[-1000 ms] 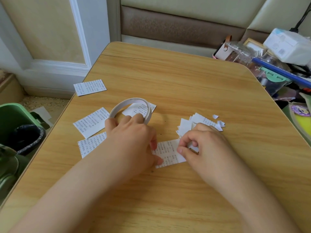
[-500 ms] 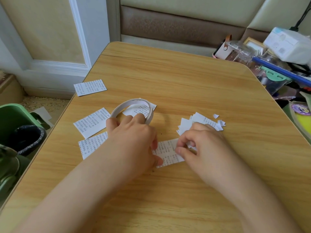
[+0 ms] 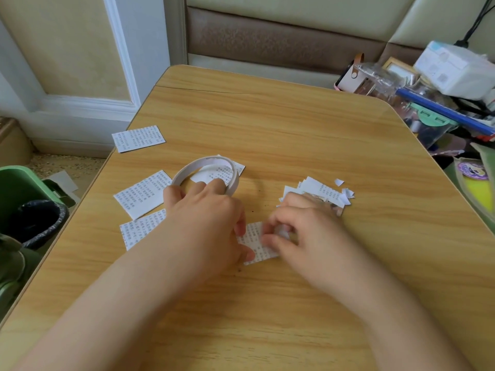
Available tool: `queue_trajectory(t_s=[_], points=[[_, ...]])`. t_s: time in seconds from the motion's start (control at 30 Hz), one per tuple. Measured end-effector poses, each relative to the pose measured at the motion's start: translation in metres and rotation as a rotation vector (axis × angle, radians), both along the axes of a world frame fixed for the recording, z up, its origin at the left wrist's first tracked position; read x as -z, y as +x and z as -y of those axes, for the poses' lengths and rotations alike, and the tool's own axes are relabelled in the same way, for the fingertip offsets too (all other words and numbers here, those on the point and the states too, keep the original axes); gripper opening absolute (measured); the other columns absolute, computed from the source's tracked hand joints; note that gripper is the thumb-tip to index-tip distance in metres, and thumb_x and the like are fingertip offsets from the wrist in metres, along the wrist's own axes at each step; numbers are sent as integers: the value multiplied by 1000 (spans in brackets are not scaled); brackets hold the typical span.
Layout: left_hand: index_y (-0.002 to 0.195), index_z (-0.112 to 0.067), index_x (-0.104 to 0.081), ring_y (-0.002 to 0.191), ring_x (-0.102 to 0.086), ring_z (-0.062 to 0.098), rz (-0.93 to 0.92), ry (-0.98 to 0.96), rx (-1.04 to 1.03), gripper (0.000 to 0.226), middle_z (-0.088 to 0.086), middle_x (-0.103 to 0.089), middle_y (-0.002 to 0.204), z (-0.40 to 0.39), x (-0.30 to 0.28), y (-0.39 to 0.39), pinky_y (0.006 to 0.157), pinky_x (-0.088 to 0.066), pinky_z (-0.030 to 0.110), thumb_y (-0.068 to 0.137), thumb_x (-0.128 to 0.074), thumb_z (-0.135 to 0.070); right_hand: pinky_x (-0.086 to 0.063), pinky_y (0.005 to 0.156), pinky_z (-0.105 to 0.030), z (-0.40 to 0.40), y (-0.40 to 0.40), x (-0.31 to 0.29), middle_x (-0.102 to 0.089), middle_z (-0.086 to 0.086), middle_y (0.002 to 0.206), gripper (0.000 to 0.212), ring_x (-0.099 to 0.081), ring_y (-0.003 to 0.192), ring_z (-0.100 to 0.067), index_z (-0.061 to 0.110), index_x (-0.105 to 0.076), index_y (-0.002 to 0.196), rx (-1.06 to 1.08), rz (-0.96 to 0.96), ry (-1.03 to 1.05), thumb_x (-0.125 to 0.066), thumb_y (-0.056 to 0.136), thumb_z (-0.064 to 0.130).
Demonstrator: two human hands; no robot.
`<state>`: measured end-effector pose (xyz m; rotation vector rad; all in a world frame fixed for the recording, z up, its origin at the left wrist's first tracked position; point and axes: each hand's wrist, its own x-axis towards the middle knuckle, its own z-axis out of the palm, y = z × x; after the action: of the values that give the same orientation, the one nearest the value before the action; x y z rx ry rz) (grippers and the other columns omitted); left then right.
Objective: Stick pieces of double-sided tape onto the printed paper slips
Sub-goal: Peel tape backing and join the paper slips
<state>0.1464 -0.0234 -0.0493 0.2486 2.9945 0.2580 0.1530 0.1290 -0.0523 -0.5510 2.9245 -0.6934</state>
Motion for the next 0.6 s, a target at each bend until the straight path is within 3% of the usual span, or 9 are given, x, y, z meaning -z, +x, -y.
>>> queue_trajectory(t_s=[0.1,0.2,0.3,0.43,0.53,0.6], points=[[78,-39,-46,94,-29,10,0,13,5,34,-14,-24,79,1,-2,1,81,-13,30,69,-64,-66,-29,77,-35,12,-1,8,-36,15,73,10,-38,84,-10,32,-59,73,-110,-64,-11,-64,82,32],[81,-40,-45,102,-33,10,2,10,-6,34,-16,-23,79,1,0,1,82,-12,30,69,-67,-64,-30,87,-32,-2,-4,0,-38,15,75,23,-39,88,-7,37,-50,70,-37,-20,23,-66,86,33],[81,-39,-46,94,-26,10,-1,15,-14,35,-16,-21,78,0,2,0,81,-12,31,68,-69,-62,-29,88,-25,-18,-3,-8,-40,14,77,24,-38,86,-2,36,-52,67,46,39,-2,-64,87,31],[81,-37,-48,93,-26,10,-7,22,0,34,-15,-23,79,1,2,0,81,-13,30,70,-66,-63,-26,85,-31,8,0,2,-38,14,77,7,-38,91,-9,30,-63,80,-50,-47,50,-66,86,31],[81,-37,-49,96,-31,10,-10,34,1,33,-14,-25,79,2,0,2,81,-14,30,70,-64,-65,-25,81,-33,16,-2,6,-35,15,75,9,-36,89,-10,27,-65,82,-94,-76,40,-64,86,35],[82,-38,-47,104,-33,11,0,28,-5,34,-16,-23,79,2,0,1,82,-13,30,70,-66,-63,-28,87,-30,2,-4,1,-37,15,74,10,-34,87,-6,32,-62,78,-46,-18,51,-65,86,36]])
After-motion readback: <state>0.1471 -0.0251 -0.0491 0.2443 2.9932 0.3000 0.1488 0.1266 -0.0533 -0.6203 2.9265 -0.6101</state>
